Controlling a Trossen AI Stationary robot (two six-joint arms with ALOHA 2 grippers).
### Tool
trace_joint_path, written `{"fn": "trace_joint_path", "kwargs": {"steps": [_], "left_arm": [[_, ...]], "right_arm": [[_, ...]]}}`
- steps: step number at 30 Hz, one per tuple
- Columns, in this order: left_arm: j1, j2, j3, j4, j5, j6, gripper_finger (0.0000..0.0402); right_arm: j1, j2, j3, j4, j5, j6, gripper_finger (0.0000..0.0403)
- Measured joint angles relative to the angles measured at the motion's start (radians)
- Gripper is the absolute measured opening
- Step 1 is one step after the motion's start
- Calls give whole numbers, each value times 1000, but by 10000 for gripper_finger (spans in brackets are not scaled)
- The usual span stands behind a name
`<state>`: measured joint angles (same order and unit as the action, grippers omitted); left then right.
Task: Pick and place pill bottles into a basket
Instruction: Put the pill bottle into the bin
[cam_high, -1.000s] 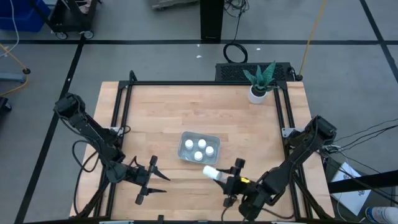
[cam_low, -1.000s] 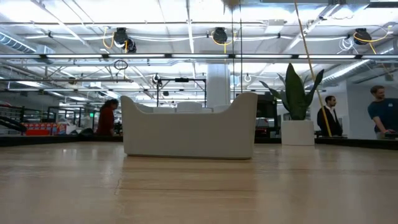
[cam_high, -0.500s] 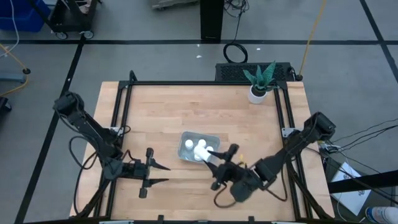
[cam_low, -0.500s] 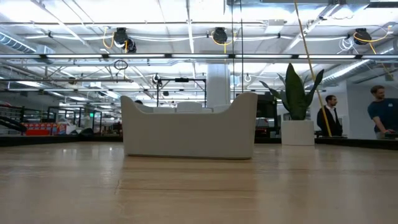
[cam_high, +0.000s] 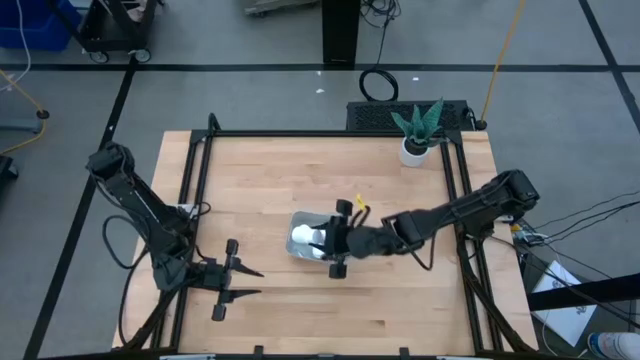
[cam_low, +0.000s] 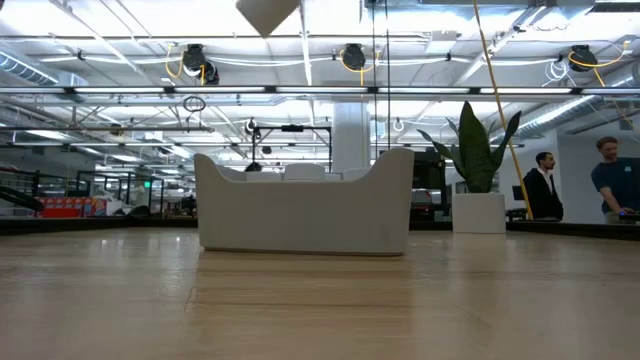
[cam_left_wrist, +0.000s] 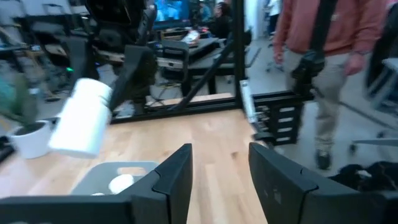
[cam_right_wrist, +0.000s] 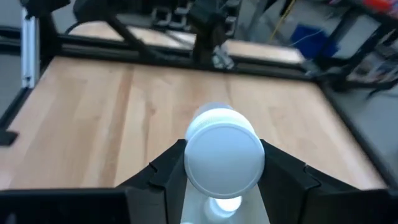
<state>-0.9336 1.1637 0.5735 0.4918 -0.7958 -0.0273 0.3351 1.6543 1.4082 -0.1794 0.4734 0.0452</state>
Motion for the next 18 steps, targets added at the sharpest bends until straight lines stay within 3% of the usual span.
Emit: {"fn": "trace_joint_path", "kwargs": {"steps": [3,6,11,18], "left_arm": [[-20,-5,0,-20,-67,25,156],[-36,-16,0,-34,-119,27,153],[-54,-54,0,-79,-133,28,152],[-77,-86,0,-109,-180,35,152]], "right_arm": [[-35,1,22,-80,-78,34,151],[-52,1,69,-163,-90,37,149],[-70,8,157,-236,-167,45,149],[-100,167,437,-494,-271,47,149]]}}
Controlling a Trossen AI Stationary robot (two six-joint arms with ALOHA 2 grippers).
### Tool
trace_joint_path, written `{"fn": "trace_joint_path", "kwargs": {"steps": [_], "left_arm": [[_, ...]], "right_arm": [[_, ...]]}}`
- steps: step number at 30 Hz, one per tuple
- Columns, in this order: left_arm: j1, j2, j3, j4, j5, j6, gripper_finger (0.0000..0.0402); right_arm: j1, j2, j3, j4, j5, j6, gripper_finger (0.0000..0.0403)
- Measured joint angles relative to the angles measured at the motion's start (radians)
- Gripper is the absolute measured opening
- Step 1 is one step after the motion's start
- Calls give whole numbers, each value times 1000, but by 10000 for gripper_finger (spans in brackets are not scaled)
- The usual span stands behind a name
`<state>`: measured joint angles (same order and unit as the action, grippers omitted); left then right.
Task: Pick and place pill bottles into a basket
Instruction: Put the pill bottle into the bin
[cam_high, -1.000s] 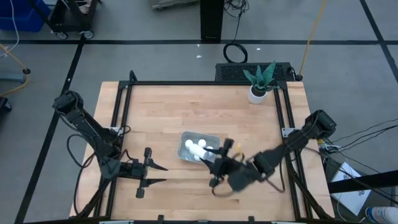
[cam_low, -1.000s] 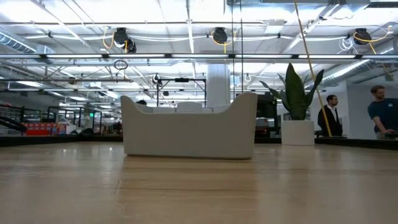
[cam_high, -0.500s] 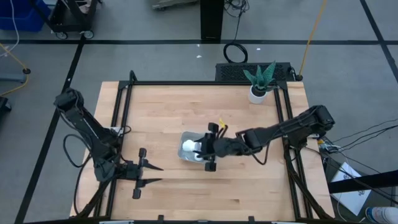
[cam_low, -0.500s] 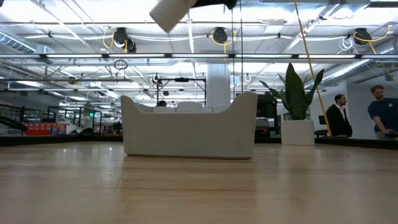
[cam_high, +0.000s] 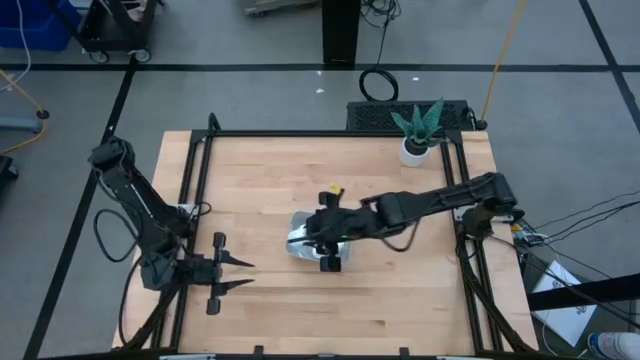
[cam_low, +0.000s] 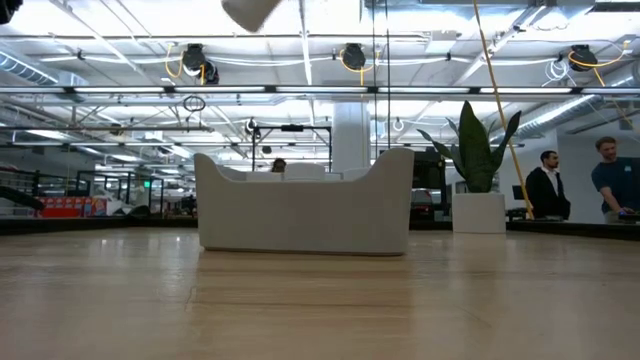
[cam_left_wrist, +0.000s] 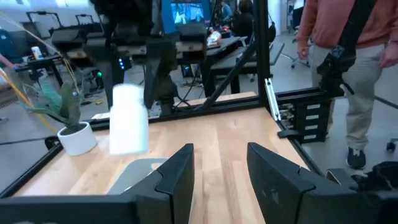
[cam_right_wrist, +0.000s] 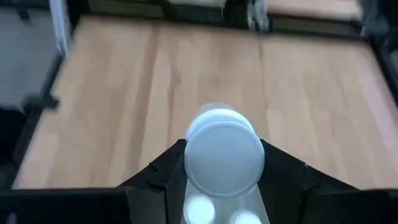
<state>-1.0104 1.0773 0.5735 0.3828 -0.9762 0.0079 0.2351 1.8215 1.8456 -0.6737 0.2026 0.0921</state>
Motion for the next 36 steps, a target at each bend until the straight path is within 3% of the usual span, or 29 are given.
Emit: {"fn": "trace_joint_path", "kwargs": {"steps": [4,8,11,21,36], "left_arm": [[-14,0,0,0,-24,19,152],[-20,0,0,-15,-23,8,152],[-26,0,0,-25,-22,-3,152],[-40,0,0,-45,-21,-18,152],[-40,1,0,-69,-20,-38,152]], "right_arm": [[-24,135,200,-207,-35,10,149],[-48,236,297,-349,-69,11,149],[-68,273,305,-365,-130,7,149],[-74,348,304,-371,-176,-27,151],[-79,401,303,-328,-184,-71,149]]}}
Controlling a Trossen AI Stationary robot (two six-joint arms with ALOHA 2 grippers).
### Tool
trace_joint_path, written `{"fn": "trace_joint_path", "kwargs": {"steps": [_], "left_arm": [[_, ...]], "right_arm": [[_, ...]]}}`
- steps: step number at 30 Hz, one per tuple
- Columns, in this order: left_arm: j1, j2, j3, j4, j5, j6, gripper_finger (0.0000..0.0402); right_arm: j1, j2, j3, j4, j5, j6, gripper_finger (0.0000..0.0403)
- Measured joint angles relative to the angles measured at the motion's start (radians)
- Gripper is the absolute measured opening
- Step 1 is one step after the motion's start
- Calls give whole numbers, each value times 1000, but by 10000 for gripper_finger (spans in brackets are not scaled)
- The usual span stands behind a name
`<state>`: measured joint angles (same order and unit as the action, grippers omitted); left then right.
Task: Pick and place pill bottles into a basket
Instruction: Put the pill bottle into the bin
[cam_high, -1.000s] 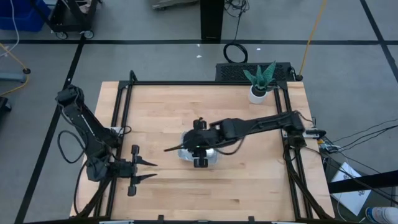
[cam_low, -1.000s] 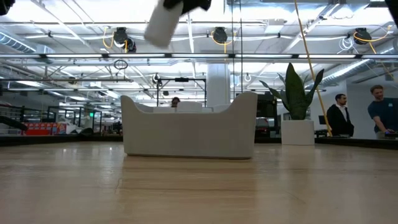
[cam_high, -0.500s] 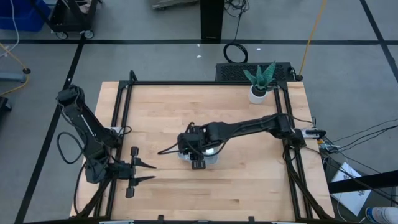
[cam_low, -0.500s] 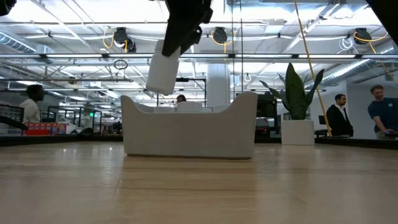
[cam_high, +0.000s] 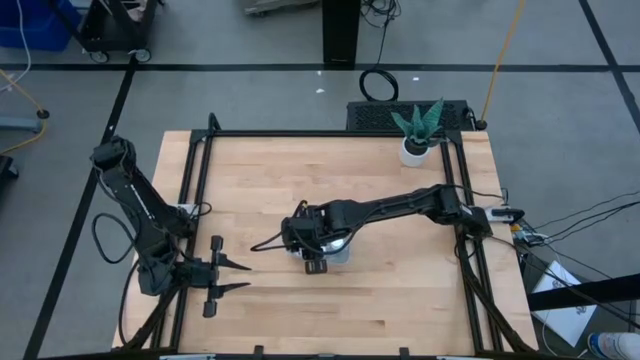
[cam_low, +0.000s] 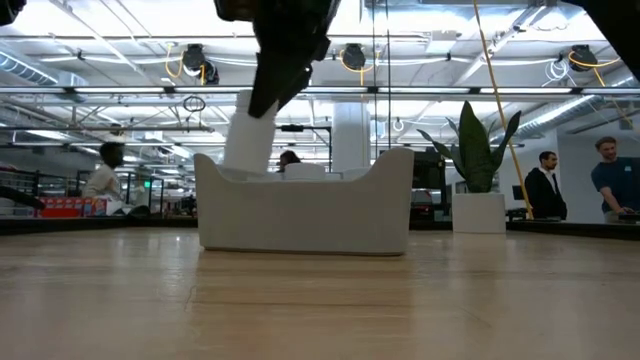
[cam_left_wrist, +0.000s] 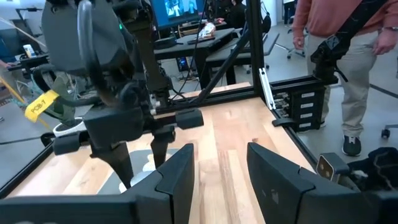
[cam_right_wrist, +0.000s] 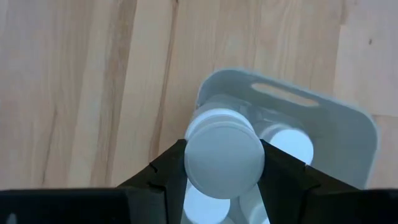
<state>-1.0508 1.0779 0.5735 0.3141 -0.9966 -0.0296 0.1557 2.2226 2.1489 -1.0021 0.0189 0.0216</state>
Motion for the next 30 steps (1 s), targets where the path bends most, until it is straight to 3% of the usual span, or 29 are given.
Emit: {"fn": "trace_joint_path", "kwargs": {"steps": [20,30], "left_arm": [[0,0,0,-29,1,-28,152],[0,0,0,-31,1,-29,152]], "right_arm": [[-20,67,-3,0,-22,-9,150],[-34,62,-130,95,-47,-6,152]]}}
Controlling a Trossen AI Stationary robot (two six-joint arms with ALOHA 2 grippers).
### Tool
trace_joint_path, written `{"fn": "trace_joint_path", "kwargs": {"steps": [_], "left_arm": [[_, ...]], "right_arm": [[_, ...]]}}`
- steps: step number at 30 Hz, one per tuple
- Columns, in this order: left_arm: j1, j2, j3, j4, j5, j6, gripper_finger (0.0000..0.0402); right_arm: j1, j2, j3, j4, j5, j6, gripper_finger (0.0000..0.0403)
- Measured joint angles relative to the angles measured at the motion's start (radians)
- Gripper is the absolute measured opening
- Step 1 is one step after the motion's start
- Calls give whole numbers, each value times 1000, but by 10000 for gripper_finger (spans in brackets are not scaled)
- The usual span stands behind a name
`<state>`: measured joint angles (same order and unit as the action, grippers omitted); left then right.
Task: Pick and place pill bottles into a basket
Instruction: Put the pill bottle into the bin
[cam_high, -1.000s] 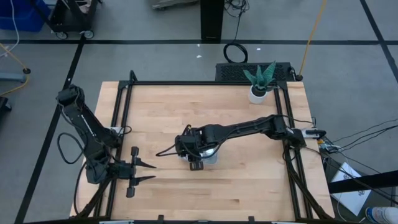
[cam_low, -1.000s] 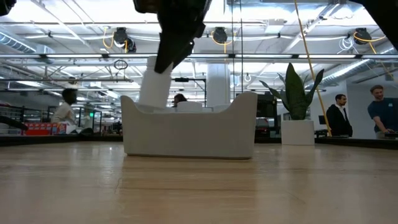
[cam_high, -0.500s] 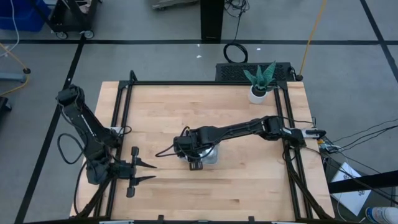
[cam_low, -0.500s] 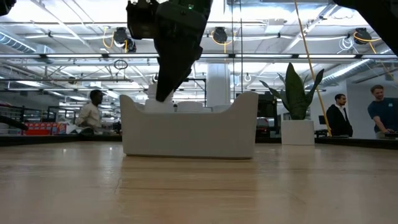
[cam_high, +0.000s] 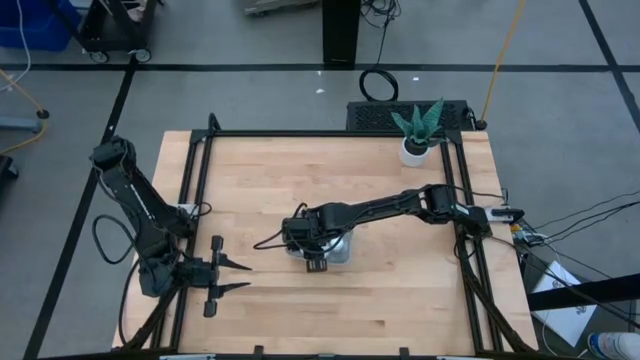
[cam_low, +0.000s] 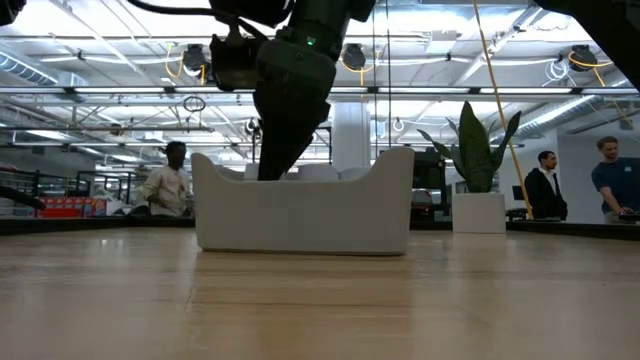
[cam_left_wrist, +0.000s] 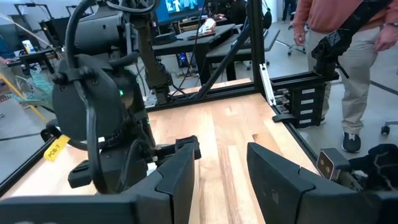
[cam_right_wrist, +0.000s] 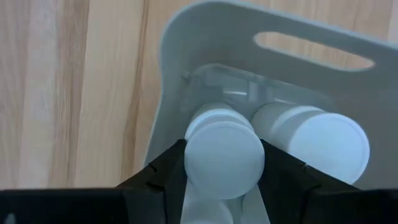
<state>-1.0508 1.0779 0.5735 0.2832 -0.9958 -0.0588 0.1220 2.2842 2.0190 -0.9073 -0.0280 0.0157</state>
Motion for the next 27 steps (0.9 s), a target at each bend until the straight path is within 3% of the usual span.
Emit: {"fn": "trace_joint_path", "kwargs": {"steps": [9,27], "left_arm": [[0,0,0,-3,0,-2,152],[0,0,0,-21,0,-19,152]], "right_arm": [[-4,-2,-25,34,-5,0,161],[-2,2,-31,55,-25,-2,233]]}}
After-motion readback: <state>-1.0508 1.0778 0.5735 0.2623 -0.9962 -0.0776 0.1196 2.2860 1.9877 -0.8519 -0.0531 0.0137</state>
